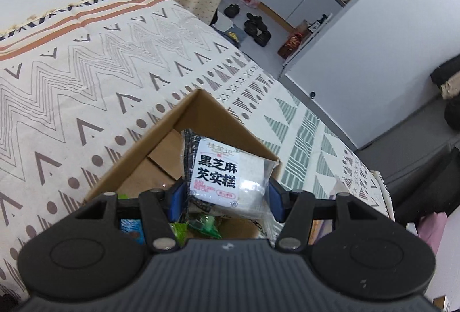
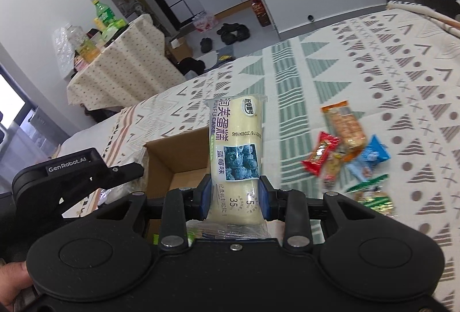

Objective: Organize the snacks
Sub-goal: 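Lower the white cake pack and cream cake roll into the box and open both grippers, then grasp the orange sausage pack with the left gripper while the right grasps the green-wrapped bun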

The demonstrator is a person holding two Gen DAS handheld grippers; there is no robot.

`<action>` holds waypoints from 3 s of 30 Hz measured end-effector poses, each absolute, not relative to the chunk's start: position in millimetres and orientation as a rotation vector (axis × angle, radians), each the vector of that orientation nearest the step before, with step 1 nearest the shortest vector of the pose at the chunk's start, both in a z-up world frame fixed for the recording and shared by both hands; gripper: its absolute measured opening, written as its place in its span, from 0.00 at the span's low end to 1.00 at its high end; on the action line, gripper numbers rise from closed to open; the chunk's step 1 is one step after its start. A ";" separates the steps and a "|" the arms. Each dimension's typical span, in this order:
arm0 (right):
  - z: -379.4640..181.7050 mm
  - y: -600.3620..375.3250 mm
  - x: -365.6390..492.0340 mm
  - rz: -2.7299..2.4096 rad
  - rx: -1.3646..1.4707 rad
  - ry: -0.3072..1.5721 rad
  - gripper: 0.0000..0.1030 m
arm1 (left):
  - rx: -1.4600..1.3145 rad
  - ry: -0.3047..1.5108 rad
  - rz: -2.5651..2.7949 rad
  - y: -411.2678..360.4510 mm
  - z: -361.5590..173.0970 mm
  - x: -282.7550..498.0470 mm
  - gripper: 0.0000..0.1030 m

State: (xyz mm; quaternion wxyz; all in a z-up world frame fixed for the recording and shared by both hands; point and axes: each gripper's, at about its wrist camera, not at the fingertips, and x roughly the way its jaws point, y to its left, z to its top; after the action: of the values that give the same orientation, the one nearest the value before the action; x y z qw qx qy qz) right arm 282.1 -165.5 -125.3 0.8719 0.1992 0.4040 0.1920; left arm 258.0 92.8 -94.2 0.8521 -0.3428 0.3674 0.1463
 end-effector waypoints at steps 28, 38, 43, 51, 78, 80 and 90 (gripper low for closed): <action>-125.6 -111.0 284.9 0.536 0.351 0.867 0.43 | -0.749 0.816 0.406 101.0 -104.6 254.1 0.83; -129.1 -175.6 270.6 0.397 0.333 0.858 0.60 | -0.643 0.855 0.294 62.6 -104.7 261.5 0.88; -133.2 -209.5 263.9 0.328 0.353 0.849 0.66 | -0.589 0.857 0.222 39.4 -100.5 260.8 0.89; -134.9 -257.8 254.9 0.257 0.379 0.818 0.76 | -0.518 0.858 0.114 5.2 -98.3 261.2 0.95; -193.4 -338.1 246.2 0.198 0.496 0.869 0.81 | -0.319 0.923 -0.053 -93.7 -124.3 271.9 1.00; -197.7 -339.1 248.0 0.211 0.511 0.873 0.81 | -0.304 0.942 -0.039 -96.4 -131.3 274.5 1.00; -222.9 -320.5 269.7 0.310 0.545 0.917 0.63 | -0.220 0.970 -0.005 -100.8 -155.5 285.0 0.98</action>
State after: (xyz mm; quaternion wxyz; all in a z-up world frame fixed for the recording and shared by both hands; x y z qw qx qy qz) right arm 269.7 -320.5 -222.9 0.8497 0.2587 0.4353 0.1472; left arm 285.0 -100.8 -155.5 0.8788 -0.1057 0.4654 -0.0022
